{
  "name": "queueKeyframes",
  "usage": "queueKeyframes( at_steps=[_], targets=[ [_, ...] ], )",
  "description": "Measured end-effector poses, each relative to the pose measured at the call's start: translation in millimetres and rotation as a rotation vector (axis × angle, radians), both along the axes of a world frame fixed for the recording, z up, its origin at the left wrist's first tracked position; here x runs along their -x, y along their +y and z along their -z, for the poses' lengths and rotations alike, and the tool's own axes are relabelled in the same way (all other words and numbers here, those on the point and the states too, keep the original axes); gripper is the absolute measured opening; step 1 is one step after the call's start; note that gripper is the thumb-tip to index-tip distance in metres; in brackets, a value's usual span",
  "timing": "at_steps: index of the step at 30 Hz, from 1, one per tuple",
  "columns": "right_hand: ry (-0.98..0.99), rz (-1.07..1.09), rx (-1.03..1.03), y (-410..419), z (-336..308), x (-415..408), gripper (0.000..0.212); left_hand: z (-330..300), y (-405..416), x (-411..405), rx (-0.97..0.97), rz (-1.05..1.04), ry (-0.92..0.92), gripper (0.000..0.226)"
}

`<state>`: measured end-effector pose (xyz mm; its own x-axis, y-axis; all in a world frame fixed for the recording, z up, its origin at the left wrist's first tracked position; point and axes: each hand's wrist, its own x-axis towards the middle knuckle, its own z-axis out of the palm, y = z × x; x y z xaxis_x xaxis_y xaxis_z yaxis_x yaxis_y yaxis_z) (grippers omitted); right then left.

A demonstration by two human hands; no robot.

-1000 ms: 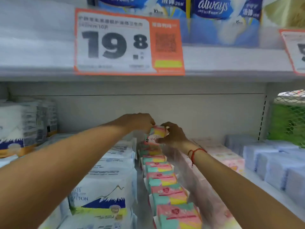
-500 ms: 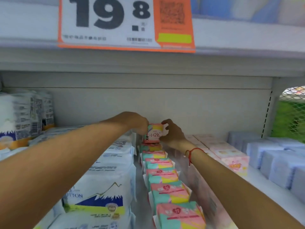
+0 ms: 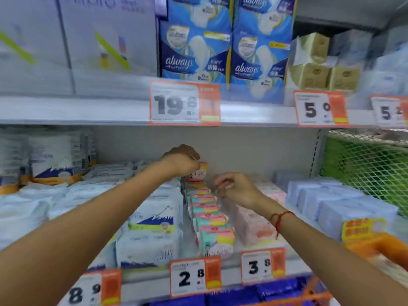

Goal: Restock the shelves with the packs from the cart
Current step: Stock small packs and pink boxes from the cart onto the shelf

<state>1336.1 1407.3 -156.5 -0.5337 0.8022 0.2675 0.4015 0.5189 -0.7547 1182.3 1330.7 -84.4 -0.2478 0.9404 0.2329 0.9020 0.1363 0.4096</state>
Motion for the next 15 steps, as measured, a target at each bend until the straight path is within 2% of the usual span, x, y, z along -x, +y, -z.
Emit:
queueKeyframes(
  at_steps=[4, 7, 11, 13, 15],
  targets=[
    [-0.045, -0.045, 0.118, -48, -1, -31, 0.020, 11, -57, -20, -0.135, 0.027, -0.276, 0.027],
    [-0.090, -0.065, 0.188, -87, 12, -43, 0.018, 32, -99, -38, -0.150, 0.071, -0.390, 0.012],
    [-0.233, -0.164, 0.197, -140, 44, -50, 0.015, 85, -149, -51, -0.054, 0.083, -0.403, 0.016],
    [-0.304, -0.205, 0.183, -159, 58, -53, 0.016, 113, -169, -56, -0.008, 0.075, -0.353, 0.007],
    [-0.426, -0.251, 0.209, -172, 69, -61, 0.013, 138, -186, -57, 0.037, 0.050, -0.265, 0.011]
  ],
)
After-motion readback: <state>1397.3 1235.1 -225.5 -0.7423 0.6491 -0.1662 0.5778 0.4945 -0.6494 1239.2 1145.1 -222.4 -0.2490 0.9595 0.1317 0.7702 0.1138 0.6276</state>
